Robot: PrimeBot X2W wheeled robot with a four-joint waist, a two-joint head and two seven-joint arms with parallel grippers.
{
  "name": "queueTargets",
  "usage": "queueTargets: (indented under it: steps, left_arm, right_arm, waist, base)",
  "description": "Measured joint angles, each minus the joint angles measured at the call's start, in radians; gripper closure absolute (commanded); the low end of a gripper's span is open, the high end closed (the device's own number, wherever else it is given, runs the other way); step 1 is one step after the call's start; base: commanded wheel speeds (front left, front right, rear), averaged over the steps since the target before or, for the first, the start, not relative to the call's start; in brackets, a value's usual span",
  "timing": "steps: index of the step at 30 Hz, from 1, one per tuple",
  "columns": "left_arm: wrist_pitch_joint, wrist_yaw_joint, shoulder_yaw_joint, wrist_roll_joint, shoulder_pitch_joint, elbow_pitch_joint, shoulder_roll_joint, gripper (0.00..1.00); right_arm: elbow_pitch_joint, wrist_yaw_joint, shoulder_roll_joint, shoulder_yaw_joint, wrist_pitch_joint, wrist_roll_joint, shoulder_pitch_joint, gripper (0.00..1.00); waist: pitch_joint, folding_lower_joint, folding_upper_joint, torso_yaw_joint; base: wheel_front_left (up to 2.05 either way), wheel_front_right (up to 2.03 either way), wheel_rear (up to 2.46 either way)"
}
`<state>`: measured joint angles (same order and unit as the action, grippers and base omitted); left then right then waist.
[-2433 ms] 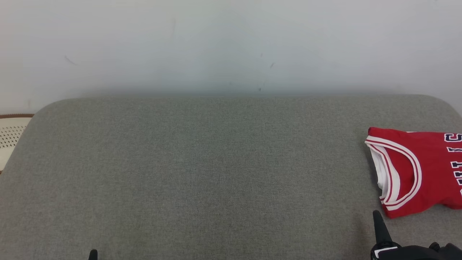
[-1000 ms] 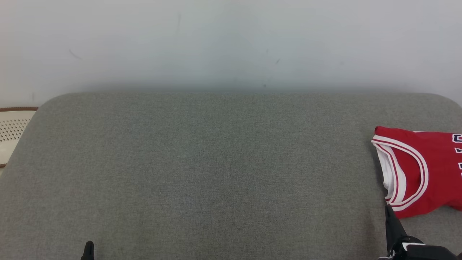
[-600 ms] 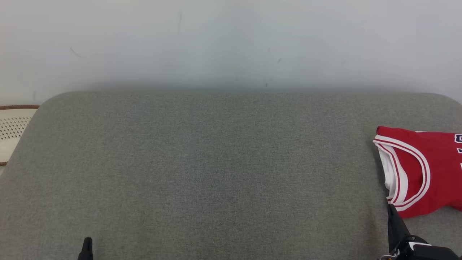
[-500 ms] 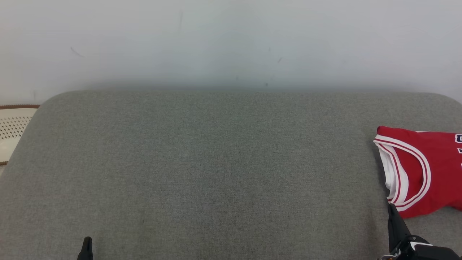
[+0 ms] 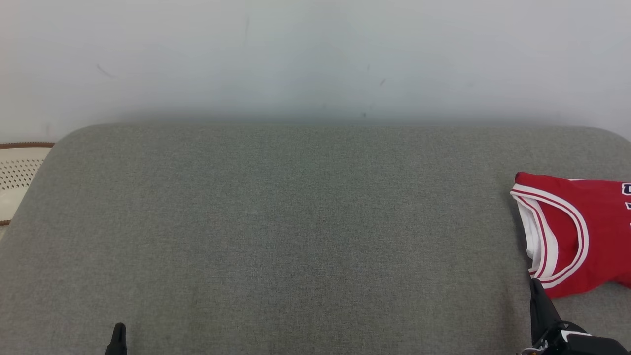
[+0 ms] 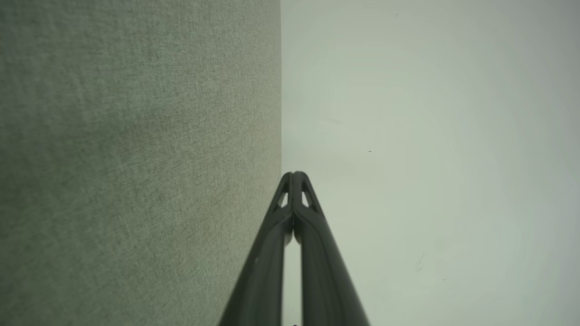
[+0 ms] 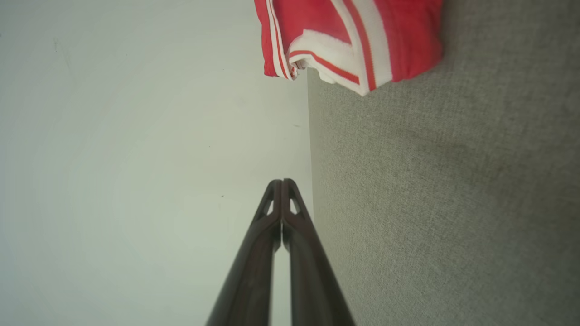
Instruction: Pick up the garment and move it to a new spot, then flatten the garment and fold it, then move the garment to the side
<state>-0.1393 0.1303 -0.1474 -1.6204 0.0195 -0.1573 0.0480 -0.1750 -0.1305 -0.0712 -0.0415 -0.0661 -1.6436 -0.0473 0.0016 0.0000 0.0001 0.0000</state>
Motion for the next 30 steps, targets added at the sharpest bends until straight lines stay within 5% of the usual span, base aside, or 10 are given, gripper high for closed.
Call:
queueTargets:
  steps: [30]
  left_arm:
    - [0.0, 0.0, 0.0, 0.0, 0.0, 0.0, 0.0, 1.0]
  right_arm:
    - [0.0, 0.0, 0.005, -0.007, -0.005, 0.003, 0.0, 1.0]
  waist:
    - [0.0, 0.0, 0.0, 0.0]
  base:
    - [0.0, 0.0, 0.0]
